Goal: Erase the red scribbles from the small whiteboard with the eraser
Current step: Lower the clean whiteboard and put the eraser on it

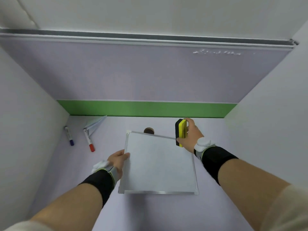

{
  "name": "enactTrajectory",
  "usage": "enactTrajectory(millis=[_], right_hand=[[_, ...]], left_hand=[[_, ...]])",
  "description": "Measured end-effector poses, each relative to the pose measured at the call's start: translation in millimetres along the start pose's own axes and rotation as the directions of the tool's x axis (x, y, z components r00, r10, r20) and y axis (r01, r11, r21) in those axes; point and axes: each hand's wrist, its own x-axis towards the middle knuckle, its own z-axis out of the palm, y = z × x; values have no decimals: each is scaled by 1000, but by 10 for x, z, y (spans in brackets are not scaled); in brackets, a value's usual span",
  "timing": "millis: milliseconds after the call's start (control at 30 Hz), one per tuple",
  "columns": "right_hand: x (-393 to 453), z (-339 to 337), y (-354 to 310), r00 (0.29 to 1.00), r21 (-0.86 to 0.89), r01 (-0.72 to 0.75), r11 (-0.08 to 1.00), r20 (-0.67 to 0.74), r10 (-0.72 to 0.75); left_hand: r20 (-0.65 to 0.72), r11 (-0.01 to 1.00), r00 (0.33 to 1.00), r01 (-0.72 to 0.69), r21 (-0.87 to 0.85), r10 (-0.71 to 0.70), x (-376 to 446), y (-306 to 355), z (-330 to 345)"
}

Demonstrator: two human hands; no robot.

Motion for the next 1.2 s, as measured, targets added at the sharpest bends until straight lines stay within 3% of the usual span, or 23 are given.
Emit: enactTrajectory(millis=[233, 500, 800, 933, 1200], right_hand=[[61, 183, 82, 995, 54, -40, 998, 89, 35], [106, 391, 174, 985, 55, -88, 995, 154, 79], [177, 718, 258, 979, -25, -39, 999, 199, 44], [166, 819, 493, 961, -145, -30, 989, 267, 68], [167, 707, 561, 964, -176, -75, 981, 239, 117]], left_hand=[[19, 973, 1000, 15, 228, -19, 135, -65, -60], [57, 838, 998, -2, 546, -35, 274, -15, -156], [9, 874, 1000, 2, 486, -7, 395, 115, -205], [18, 882, 1000, -13, 471, 5, 416, 79, -189], [41, 858, 999, -37, 512, 18, 391, 161, -138]])
